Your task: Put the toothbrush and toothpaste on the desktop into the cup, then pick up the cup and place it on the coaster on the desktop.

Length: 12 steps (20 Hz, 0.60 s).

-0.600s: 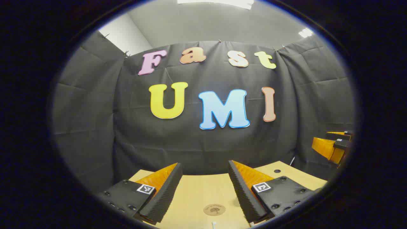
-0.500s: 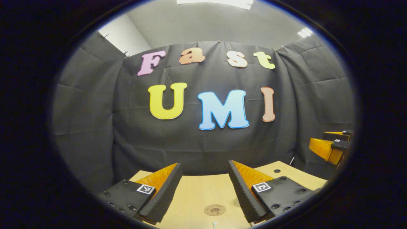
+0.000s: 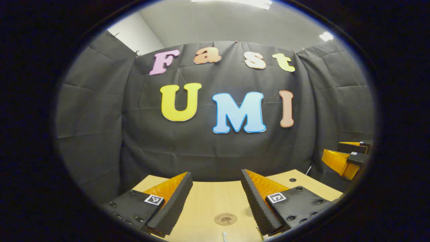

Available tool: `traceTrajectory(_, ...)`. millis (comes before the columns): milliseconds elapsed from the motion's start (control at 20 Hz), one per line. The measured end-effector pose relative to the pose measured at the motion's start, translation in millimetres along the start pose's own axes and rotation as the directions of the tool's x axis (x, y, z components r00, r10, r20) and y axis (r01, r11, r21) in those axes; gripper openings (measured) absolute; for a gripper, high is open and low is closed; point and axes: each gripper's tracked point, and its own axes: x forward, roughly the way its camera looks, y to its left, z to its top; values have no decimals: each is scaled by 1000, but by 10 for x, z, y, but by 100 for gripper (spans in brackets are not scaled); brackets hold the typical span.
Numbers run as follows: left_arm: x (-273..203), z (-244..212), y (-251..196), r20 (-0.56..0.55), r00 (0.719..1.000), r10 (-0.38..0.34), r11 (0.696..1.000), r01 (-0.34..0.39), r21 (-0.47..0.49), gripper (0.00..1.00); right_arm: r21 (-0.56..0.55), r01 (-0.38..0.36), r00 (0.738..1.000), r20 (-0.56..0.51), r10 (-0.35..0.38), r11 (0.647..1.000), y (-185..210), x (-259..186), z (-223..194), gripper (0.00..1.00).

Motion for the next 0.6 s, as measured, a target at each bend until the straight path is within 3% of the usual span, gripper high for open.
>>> traceTrajectory(300,-9,-274,-51,-97,995,-38,999,39,8,95,-19,-67,991,-116,65,998,245,47,-375,91)
traceTrajectory(600,-117,-692,0,-233,971,-52,998,44,-36,96,25,-123,957,-262,125,992,492,13,-978,91)
